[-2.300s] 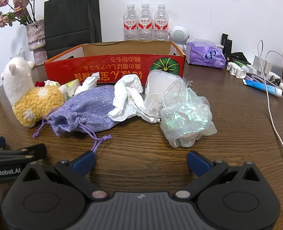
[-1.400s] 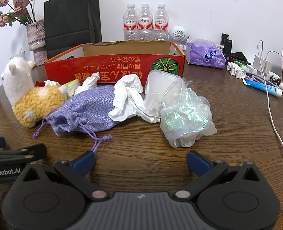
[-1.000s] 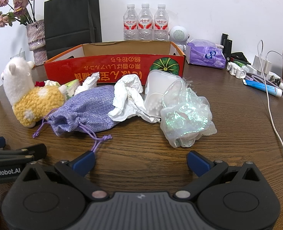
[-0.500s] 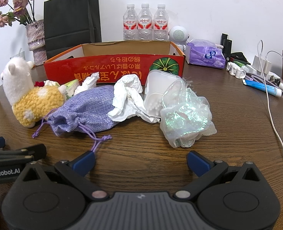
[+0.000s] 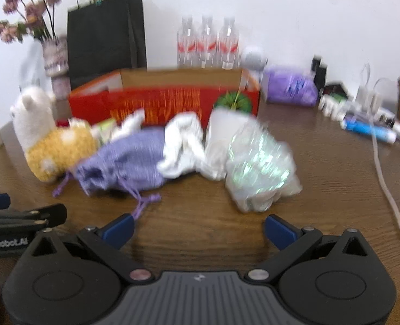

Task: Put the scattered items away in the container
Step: 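Move the left tool toward the white-and-yellow plush alpaca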

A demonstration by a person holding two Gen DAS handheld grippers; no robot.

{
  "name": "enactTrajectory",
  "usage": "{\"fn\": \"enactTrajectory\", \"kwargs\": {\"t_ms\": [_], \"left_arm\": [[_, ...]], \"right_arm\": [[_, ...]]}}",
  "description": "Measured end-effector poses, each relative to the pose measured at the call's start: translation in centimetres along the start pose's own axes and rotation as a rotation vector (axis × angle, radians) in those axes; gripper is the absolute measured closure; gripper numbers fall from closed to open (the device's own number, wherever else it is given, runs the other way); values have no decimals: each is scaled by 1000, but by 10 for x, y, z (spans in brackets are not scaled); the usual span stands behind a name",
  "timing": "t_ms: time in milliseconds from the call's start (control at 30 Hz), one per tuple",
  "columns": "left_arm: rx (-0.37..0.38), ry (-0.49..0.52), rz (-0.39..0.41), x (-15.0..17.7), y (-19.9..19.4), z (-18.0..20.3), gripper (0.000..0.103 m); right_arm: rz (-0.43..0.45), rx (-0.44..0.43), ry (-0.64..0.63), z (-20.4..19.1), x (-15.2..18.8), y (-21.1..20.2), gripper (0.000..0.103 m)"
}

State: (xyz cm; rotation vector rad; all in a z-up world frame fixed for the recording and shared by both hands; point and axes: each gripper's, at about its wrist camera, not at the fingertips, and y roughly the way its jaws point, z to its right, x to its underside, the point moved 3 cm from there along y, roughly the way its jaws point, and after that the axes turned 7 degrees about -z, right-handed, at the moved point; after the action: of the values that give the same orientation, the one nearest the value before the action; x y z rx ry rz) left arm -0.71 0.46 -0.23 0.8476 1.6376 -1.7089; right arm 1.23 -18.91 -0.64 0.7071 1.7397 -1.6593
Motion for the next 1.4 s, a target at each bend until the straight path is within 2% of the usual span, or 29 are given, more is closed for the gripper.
{"fn": "enactTrajectory", "kwargs": {"t_ms": [233,367,467,533,633,733,833,900,1000,1133,1200,1300,1400], "left_arm": [[-35,58,305,15,-77,5,0],[-26,70,407,32,-109,11,0],[-6,77,419,48,-121,13,0],[-17,87,438,61,-132,12,0],[-33,85,462,80,-143,11,0],[-24,25,451,93,-148,6,0],[-16,9,472,93,-151,9,0],[-19,31,499,94,-155,14,0],[-20,30,534,98,-161,19,0],[17,-33,499,97,-160,19,0],[12,-27,496,96,-158,19,0],[-18,36,496,99,-154,22,0],[-30,54,484,98,-147,21,0]], "right_arm": [[224,-35,-9,-2,8,-62,0],[311,-11,-18,-5,26,-91,0],[389,4,-31,-4,49,-115,0],[434,-21,-51,-2,67,-131,0],[454,-60,-47,5,86,-146,0],[475,-109,-14,10,99,-158,0],[528,-106,-37,7,110,-166,0],[515,-82,-59,3,116,-167,0],[508,-92,-71,-1,127,-169,0],[479,-141,-9,1,130,-164,0],[464,-160,31,3,129,-160,0],[438,-120,1,1,126,-152,0],[413,-72,-49,-3,123,-146,0]]}}
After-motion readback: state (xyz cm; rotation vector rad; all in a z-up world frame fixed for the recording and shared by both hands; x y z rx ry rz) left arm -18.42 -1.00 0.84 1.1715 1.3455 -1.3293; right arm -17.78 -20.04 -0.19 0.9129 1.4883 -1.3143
